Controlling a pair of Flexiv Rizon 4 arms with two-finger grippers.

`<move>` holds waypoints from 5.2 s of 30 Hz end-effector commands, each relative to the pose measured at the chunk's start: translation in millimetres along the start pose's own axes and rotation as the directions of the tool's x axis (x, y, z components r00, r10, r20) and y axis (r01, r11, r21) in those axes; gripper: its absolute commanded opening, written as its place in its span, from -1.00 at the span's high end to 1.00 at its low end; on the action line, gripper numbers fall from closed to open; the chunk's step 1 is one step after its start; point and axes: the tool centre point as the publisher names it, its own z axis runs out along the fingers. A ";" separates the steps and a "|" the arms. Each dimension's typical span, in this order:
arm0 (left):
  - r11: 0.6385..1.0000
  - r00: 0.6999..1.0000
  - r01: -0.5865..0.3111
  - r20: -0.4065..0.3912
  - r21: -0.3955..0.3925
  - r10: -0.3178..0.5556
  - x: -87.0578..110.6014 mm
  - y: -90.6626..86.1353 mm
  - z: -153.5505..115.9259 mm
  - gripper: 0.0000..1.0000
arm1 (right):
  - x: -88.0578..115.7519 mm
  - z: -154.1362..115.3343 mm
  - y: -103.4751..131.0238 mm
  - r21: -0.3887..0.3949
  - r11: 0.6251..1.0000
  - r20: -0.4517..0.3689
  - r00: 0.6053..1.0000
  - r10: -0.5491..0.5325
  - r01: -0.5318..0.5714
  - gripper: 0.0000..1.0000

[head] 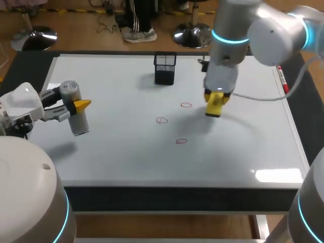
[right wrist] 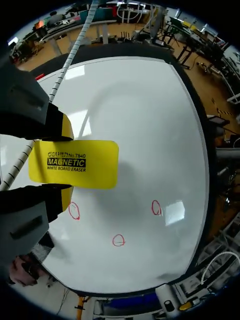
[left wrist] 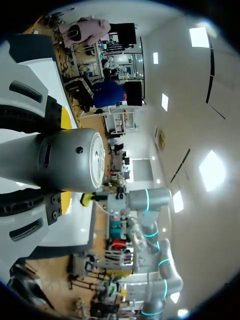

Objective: Pick up the inspection probe, press it on each red-marked spot on the whiteboard one by one, put down the probe, pick up the eraser, and wipe off all the red marks.

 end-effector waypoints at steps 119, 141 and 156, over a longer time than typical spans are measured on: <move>1.000 1.000 -0.001 0.003 0.001 0.001 0.4 -0.6 0.9 1.00 | 138.3 -1.4 -78.7 -0.055 0.909 0.047 0.908 0.417 -0.414 1.00; 1.000 1.000 -0.001 0.003 0.001 0.001 0.4 -0.6 0.9 1.00 | 159.8 -0.3 -75.4 -0.050 0.887 0.043 0.886 0.462 -0.460 1.00; 0.999 0.995 -0.034 -0.096 0.033 0.037 0.0 -15.8 41.3 1.00 | 159.8 -0.3 -75.4 -0.050 0.887 0.043 0.886 0.462 -0.460 1.00</move>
